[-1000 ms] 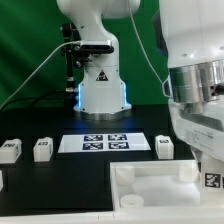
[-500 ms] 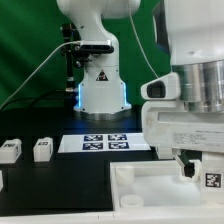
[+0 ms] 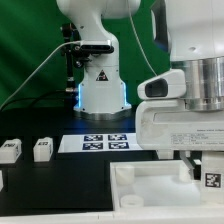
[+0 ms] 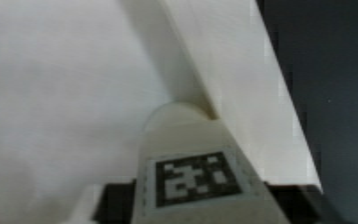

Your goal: Assemble one leg

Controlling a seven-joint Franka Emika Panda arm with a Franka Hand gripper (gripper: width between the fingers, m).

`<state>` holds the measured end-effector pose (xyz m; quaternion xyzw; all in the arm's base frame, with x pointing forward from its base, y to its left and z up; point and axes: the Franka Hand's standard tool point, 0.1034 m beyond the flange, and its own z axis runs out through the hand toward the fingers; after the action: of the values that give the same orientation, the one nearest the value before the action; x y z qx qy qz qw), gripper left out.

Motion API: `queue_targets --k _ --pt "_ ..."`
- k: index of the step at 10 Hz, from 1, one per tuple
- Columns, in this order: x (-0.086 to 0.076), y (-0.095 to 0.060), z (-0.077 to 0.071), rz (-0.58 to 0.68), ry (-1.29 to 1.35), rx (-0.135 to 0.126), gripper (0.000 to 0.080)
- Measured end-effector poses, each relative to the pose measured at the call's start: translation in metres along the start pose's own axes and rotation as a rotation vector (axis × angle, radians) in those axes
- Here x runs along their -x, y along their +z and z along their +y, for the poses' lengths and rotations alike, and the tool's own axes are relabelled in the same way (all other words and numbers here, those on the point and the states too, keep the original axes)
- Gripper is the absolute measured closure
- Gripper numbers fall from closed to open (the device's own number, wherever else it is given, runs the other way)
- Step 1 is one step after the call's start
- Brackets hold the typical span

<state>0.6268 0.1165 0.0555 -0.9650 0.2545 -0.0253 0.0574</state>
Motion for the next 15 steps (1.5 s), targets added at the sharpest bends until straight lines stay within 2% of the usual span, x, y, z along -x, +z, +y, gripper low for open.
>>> queue_targets --k 4,7,9,11,13,14,15 --pt "0.0014 0.0002 -0.0020 -0.005 0.506 -0.006 0.0526" --pt "-0.0009 0.0019 -0.0047 -0.033 1.095 -0.022 0.0526" --pt "-0.0027 0.0031 -0.0042 -0.043 1.391 -0.023 0.0525" --pt "-0.0050 0.0019 0.0017 -0.024 1.547 -0.015 0.0518" --pt "-0.0056 0.0013 0.0043 -0.004 1.529 -0.016 0.0518" --pt "-0.0049 0.0019 0.0040 -0.004 1.508 -0.015 0.0443" --pt "-0.0048 0.0020 0.0040 -0.004 1.508 -0.015 0.0305"
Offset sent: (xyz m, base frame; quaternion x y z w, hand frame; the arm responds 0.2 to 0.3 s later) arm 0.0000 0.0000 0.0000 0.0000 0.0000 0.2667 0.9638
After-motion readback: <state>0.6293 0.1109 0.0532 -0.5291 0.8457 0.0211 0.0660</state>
